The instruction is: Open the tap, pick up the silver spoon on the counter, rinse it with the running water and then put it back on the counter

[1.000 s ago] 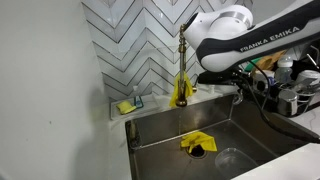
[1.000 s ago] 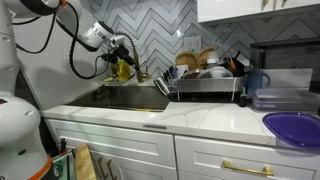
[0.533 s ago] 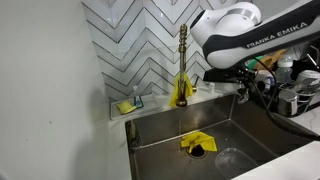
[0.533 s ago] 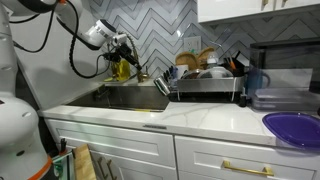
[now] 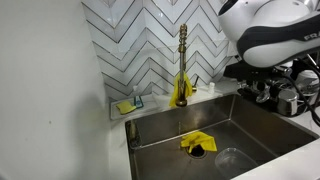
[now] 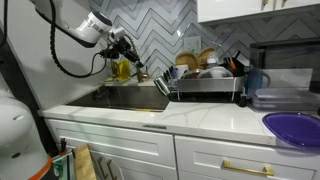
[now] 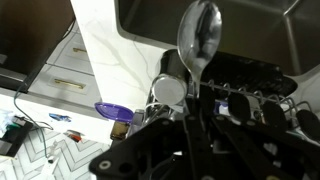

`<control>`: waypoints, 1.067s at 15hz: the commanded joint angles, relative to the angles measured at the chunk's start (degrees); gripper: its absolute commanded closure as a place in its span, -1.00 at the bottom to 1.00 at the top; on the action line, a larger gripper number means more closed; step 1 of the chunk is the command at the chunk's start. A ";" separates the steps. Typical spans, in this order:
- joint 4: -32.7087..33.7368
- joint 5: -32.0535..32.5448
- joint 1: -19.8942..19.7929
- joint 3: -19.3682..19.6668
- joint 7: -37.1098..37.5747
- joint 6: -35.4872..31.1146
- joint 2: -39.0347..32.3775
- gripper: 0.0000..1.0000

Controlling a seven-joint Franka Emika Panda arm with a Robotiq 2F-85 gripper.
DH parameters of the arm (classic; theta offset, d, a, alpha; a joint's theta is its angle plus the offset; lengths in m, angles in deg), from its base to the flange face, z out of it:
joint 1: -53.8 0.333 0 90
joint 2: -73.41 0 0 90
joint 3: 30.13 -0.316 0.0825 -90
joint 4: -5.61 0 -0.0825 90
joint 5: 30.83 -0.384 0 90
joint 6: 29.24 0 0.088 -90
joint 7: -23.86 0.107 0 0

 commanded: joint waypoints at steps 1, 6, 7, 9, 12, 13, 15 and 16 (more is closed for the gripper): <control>-1.46 -0.11 -1.98 -1.34 -0.13 -1.10 1.40 0.85; -4.16 -2.11 -3.66 0.21 -1.24 -2.05 3.09 0.96; -5.76 -3.30 -4.66 1.39 -2.54 -4.11 4.18 0.96; -7.55 -3.80 -6.50 2.73 -4.83 -5.76 5.37 0.96; -10.21 -5.60 -9.01 5.09 -10.09 -9.14 6.52 0.96; -11.21 -6.17 -9.78 5.73 -11.82 -10.07 6.99 0.96; -13.60 -7.64 -11.18 6.96 -15.33 -12.14 8.23 0.96; -15.07 -8.05 -11.86 7.56 -17.24 -13.17 9.18 0.96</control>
